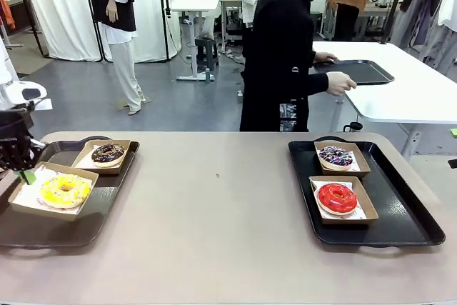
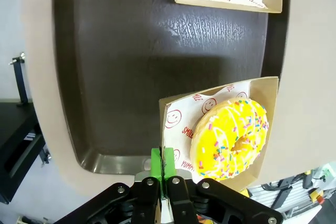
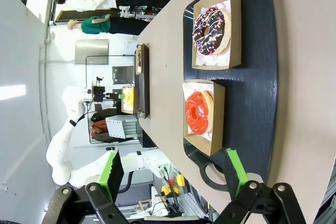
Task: Individually package the donuts and arrange them on the tray.
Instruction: Place the picked Paper togo box on the Handle tray.
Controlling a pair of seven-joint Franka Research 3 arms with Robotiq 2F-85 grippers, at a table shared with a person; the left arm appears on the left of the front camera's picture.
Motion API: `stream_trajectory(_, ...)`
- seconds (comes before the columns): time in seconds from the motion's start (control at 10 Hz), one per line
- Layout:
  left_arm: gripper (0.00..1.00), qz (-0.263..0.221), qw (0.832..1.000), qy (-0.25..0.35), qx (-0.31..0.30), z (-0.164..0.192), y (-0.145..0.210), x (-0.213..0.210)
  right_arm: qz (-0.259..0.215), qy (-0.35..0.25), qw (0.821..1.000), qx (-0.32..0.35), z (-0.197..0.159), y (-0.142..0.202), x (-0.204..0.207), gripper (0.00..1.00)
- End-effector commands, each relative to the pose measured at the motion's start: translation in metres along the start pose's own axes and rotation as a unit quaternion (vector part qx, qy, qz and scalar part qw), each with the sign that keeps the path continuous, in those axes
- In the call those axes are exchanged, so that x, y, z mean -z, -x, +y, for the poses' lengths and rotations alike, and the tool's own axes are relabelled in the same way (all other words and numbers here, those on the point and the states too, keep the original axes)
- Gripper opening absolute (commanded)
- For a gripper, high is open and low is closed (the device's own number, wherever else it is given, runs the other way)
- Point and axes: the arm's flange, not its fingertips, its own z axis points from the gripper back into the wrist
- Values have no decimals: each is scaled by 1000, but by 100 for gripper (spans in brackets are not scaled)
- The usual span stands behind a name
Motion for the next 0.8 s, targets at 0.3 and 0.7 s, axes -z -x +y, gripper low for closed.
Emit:
stream_trajectory(0.3, 1, -34, 999, 20, 15, -9, -2, 25, -3, -2, 1000, 7, 2, -1, 0, 100)
stream_trajectory(0.7, 1, -22, 1000, 15, 7, -10, -13, 41, -3, -2, 1000, 7, 2, -1, 0, 100)
